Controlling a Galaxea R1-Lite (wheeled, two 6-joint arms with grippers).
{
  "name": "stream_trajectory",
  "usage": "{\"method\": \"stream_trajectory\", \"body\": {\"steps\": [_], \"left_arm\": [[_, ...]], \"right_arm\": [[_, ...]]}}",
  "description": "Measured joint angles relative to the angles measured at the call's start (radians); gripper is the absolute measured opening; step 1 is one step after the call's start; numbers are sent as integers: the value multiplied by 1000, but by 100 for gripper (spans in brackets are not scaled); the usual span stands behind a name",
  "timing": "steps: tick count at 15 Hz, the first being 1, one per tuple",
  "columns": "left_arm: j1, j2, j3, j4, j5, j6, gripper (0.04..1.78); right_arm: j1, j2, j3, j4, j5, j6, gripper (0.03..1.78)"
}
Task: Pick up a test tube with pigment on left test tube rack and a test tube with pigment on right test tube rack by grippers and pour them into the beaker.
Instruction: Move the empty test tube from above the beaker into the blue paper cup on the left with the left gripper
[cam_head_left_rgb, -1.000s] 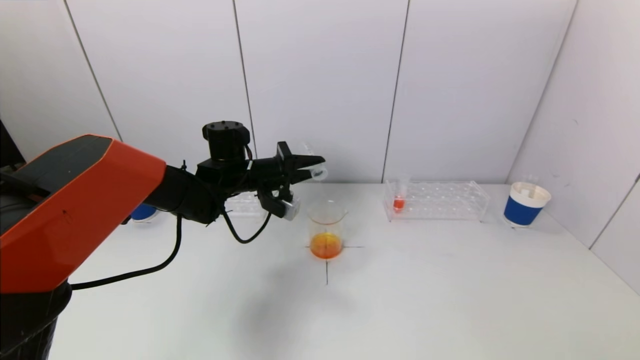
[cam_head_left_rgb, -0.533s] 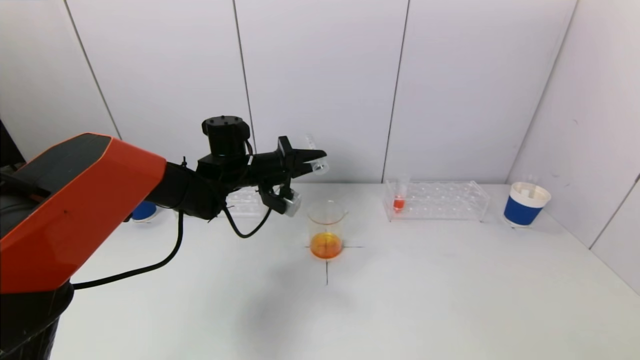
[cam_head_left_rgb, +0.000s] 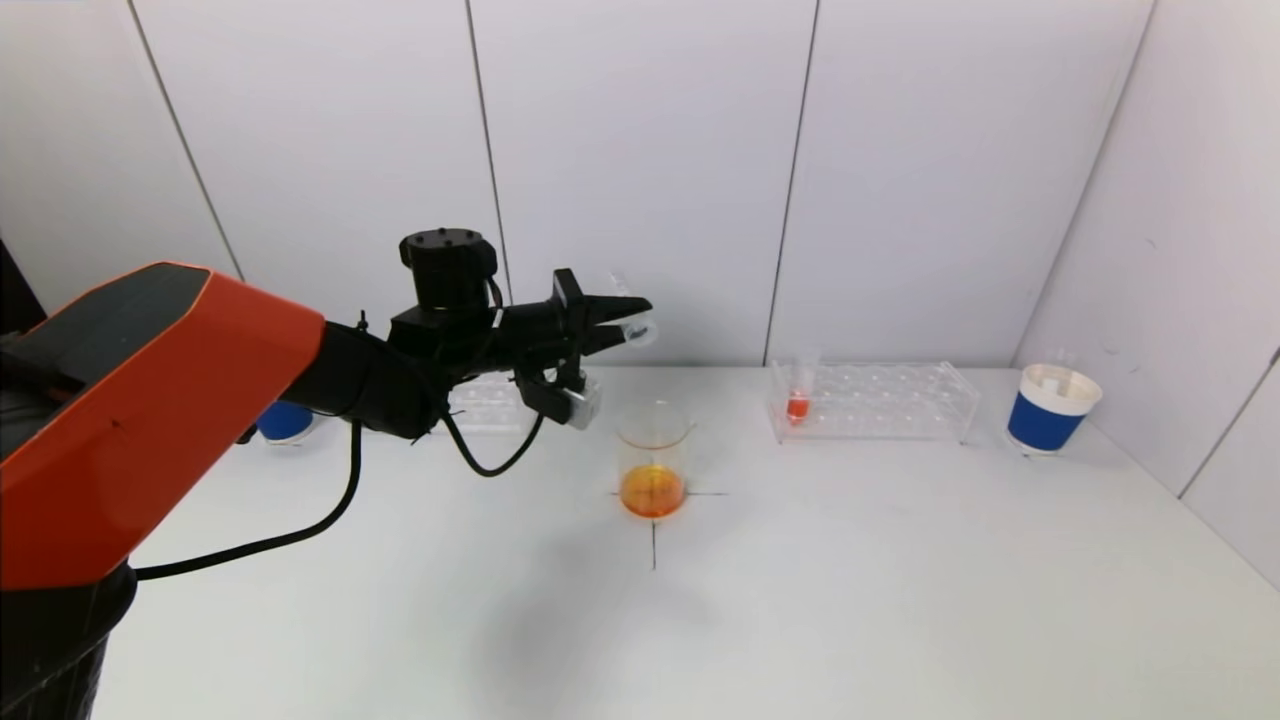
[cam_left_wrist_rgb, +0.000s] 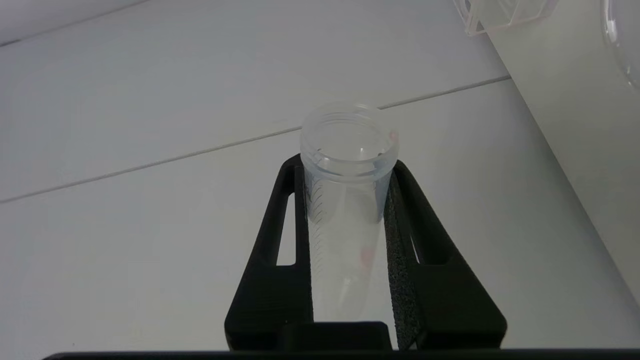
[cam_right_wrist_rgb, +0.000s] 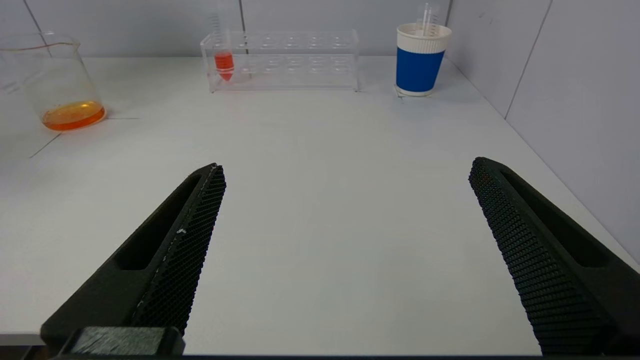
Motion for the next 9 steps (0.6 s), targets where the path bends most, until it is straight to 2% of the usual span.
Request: {"method": "stream_trajectory", "body": {"steps": [3, 5, 7, 9], "left_arm": [[-1, -36, 30, -13, 20, -160, 44], [-2, -61, 48, -42, 68, -279, 44], [-1, -93, 85, -119, 156, -436, 44], [-2, -132, 133, -189, 286, -589, 44]], "right_arm": [[0, 0, 0, 0, 0, 0, 177], [0, 0, 0, 0, 0, 0, 177], [0, 0, 0, 0, 0, 0, 177], [0, 0, 0, 0, 0, 0, 177]]}}
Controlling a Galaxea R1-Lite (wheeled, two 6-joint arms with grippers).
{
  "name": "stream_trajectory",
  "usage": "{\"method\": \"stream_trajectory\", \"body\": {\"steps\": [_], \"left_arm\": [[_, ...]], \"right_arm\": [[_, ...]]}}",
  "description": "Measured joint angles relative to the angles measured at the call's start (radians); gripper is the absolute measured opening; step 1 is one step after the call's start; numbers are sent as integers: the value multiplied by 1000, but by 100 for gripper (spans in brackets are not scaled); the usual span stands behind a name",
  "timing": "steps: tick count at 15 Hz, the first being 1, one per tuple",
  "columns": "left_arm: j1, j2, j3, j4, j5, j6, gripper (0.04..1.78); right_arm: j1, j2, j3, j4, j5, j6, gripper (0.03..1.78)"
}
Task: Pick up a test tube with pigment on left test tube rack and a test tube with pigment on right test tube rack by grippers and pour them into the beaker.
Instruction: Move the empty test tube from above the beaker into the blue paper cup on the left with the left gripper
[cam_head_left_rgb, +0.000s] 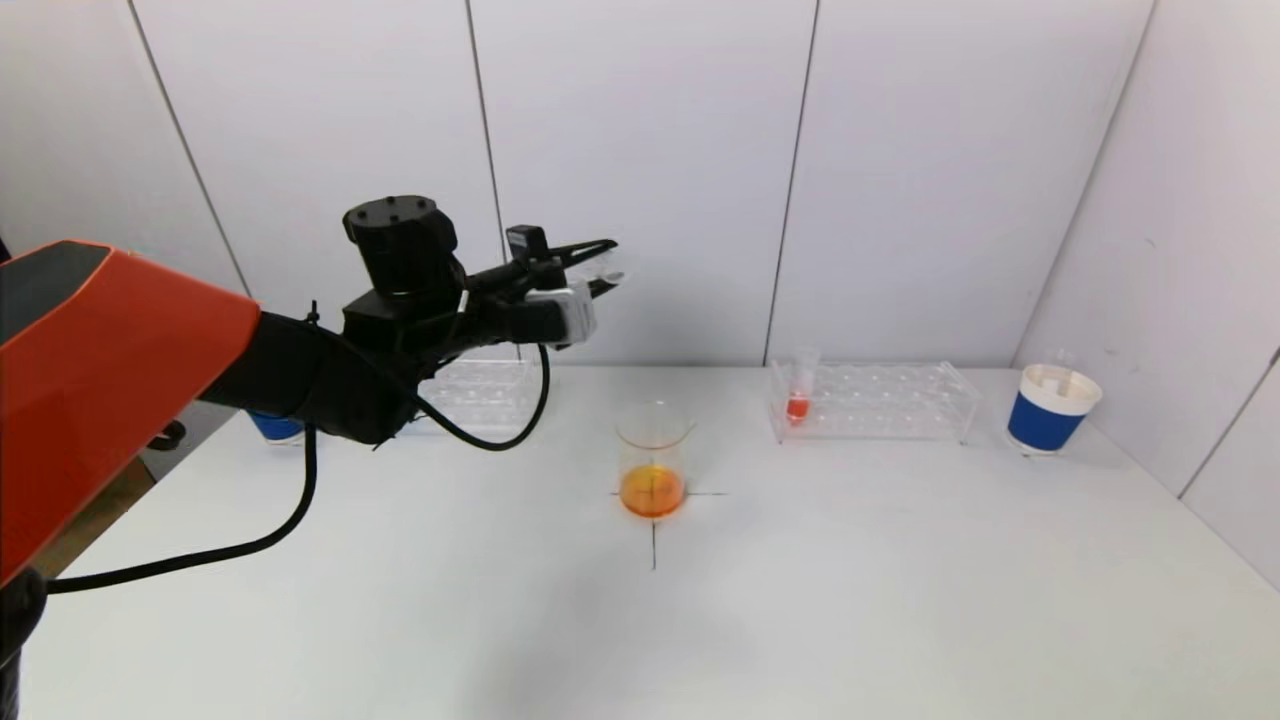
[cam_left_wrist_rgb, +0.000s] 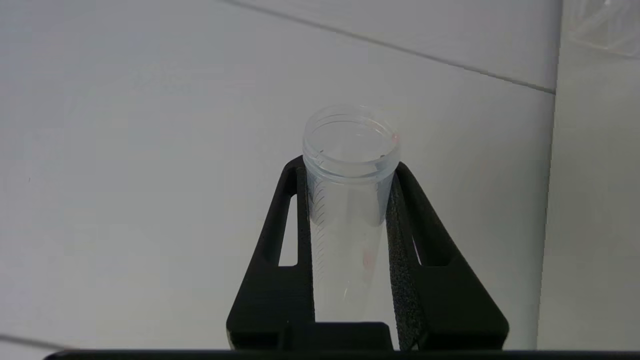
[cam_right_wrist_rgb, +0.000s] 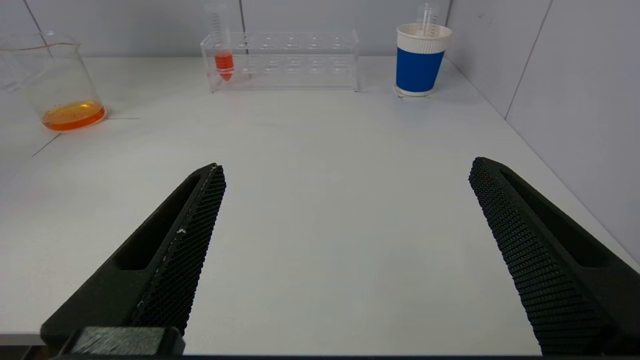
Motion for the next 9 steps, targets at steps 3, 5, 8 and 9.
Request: {"method": "stream_trajectory", "body": {"steps": [3, 5, 8, 9], "left_arm": [[-1, -58, 32, -19, 224, -226, 44], [0, -88, 30, -16, 361, -367, 44], [8, -126, 29, -9, 568, -489, 44], [10, -136, 29, -1, 643, -525, 44]], "right_arm": [[0, 0, 0, 0, 0, 0, 177], [0, 0, 0, 0, 1, 0, 177], [0, 0, 0, 0, 0, 0, 177], [0, 0, 0, 0, 0, 0, 177]]}}
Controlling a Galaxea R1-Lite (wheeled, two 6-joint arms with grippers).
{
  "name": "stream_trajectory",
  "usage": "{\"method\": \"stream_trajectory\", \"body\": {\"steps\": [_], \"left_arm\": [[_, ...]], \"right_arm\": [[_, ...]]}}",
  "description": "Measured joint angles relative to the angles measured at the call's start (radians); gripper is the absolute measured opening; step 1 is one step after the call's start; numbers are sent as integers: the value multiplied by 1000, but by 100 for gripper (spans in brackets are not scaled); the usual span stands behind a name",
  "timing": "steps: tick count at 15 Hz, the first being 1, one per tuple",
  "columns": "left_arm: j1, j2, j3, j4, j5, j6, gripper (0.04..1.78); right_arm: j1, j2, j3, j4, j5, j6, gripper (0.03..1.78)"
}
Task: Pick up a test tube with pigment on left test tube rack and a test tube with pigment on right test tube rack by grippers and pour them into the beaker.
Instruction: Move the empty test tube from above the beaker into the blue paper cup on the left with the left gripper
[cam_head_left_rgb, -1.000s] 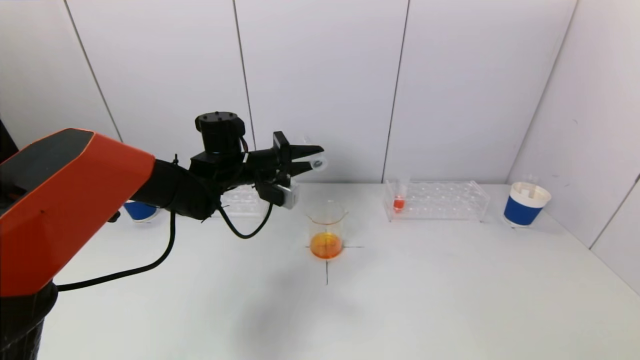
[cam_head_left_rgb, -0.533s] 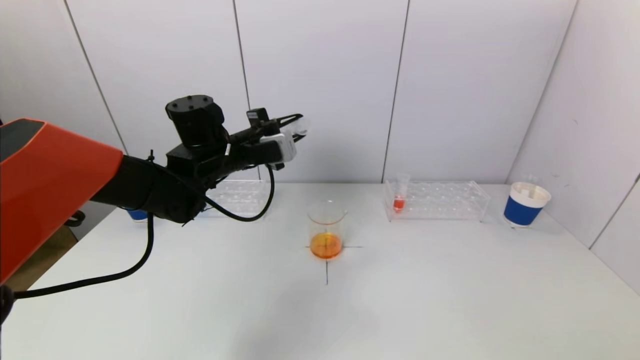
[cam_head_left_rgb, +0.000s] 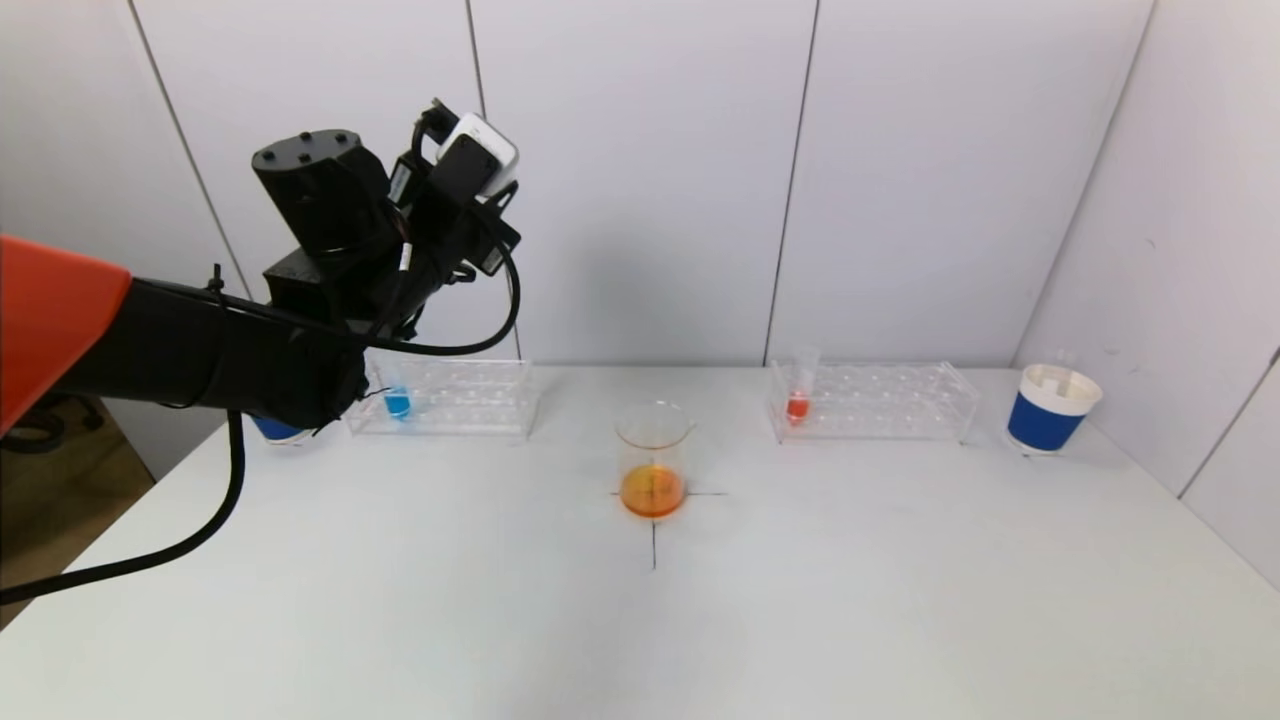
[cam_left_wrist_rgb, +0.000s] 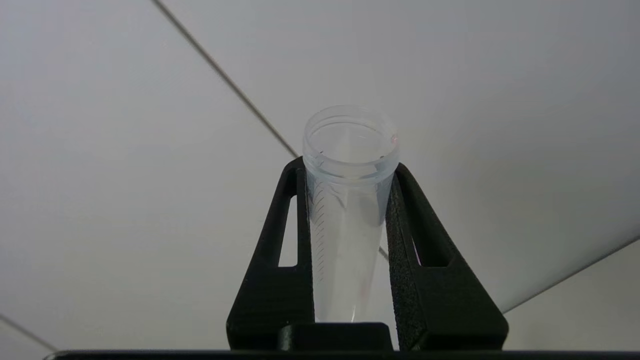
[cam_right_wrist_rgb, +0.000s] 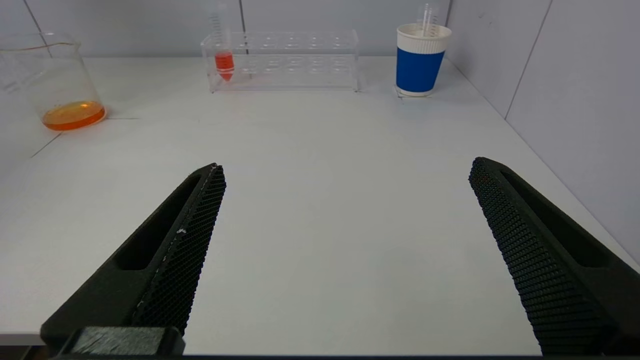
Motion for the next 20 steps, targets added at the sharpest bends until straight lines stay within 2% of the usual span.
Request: {"method": "stream_trajectory", "body": {"steps": [3, 8, 11, 20], "left_arm": [[40, -44, -16, 103, 194, -69, 44], [131, -84, -193, 351, 405, -268, 44], [220, -110, -225, 439, 416, -362, 44], [469, -98, -204, 460, 404, -554, 44]], "right_arm": [[0, 0, 0, 0, 0, 0, 177], [0, 0, 0, 0, 0, 0, 177], [0, 0, 0, -1, 0, 0, 177], [0, 0, 0, 0, 0, 0, 177]]}}
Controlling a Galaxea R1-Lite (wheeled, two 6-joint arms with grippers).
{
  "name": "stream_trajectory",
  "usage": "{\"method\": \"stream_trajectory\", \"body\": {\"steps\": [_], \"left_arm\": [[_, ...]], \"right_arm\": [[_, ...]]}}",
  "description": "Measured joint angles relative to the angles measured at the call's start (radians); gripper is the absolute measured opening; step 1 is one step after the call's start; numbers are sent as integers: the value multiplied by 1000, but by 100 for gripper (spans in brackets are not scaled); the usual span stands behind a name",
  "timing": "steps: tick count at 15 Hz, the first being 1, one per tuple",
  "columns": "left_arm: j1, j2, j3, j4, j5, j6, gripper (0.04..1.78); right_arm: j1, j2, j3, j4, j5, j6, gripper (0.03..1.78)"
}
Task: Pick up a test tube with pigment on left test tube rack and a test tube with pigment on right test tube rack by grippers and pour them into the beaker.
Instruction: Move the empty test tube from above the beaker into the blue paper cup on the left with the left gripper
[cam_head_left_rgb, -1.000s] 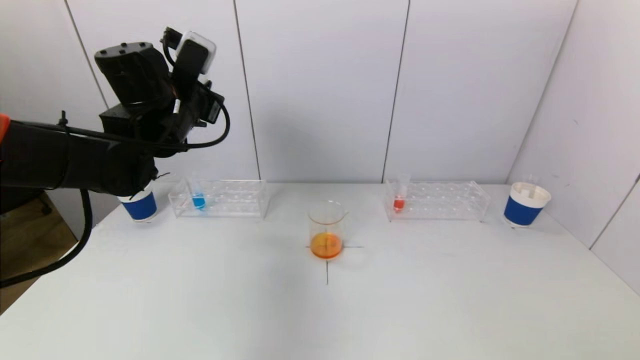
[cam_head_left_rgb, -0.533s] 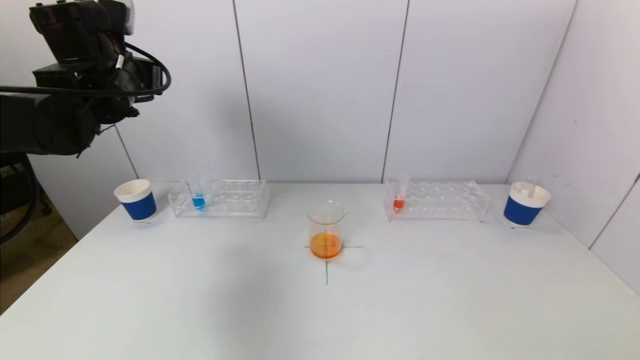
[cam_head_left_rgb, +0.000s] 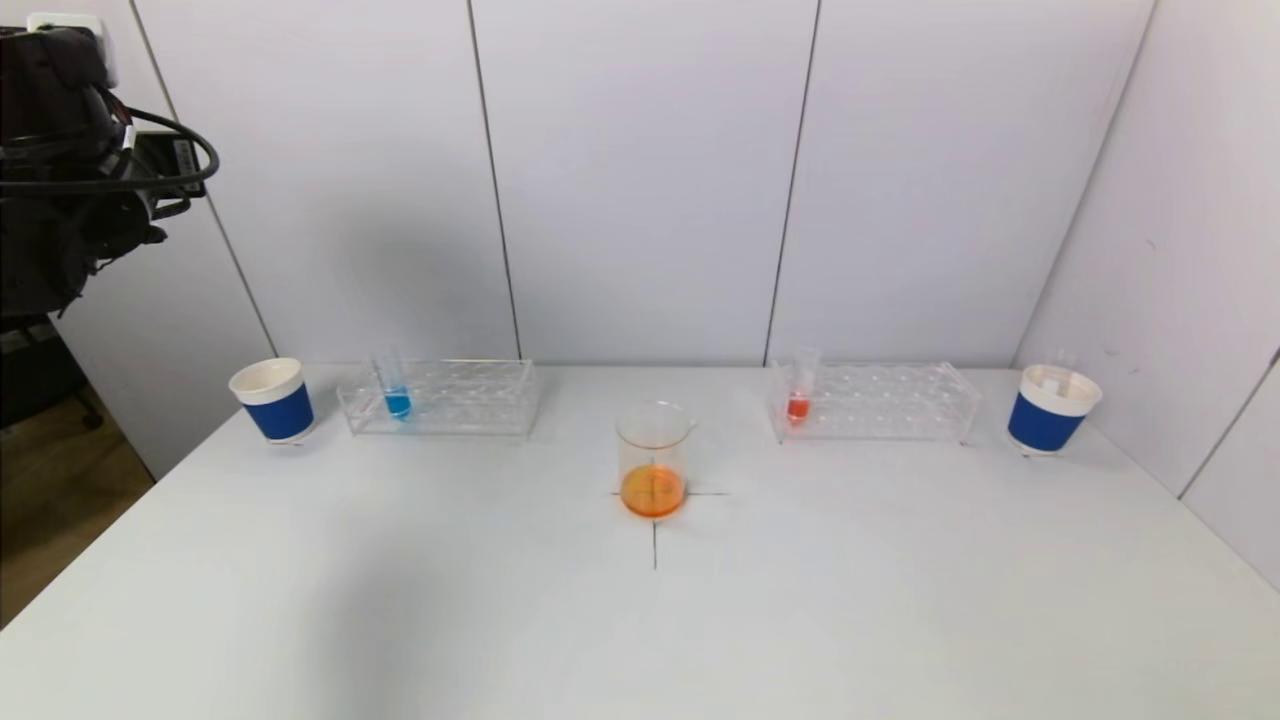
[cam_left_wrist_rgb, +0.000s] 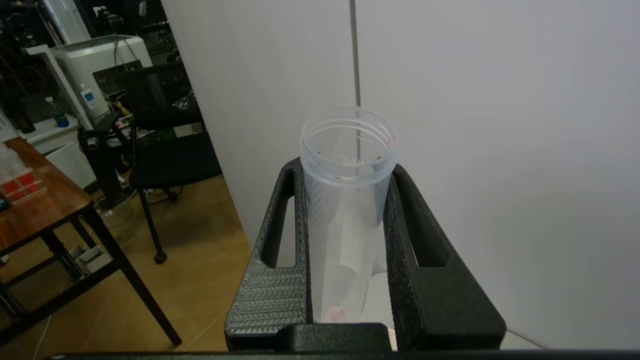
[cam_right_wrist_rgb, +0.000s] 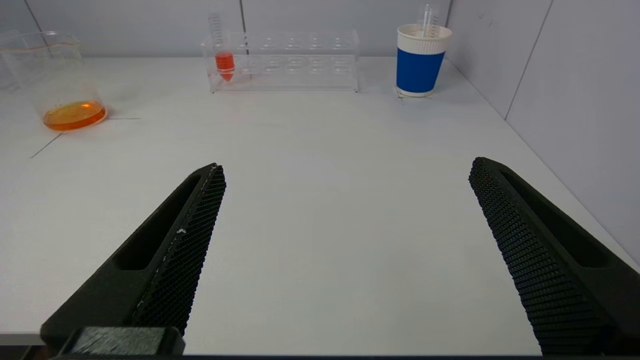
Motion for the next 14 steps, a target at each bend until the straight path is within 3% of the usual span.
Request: {"method": "stream_trajectory", "body": {"steps": [5, 14], "left_arm": [[74, 81, -3, -8, -17, -48, 44], [80, 183, 1, -54, -69, -174, 44]], "right_arm": [[0, 0, 0, 0, 0, 0, 177], [0, 0, 0, 0, 0, 0, 177]]}}
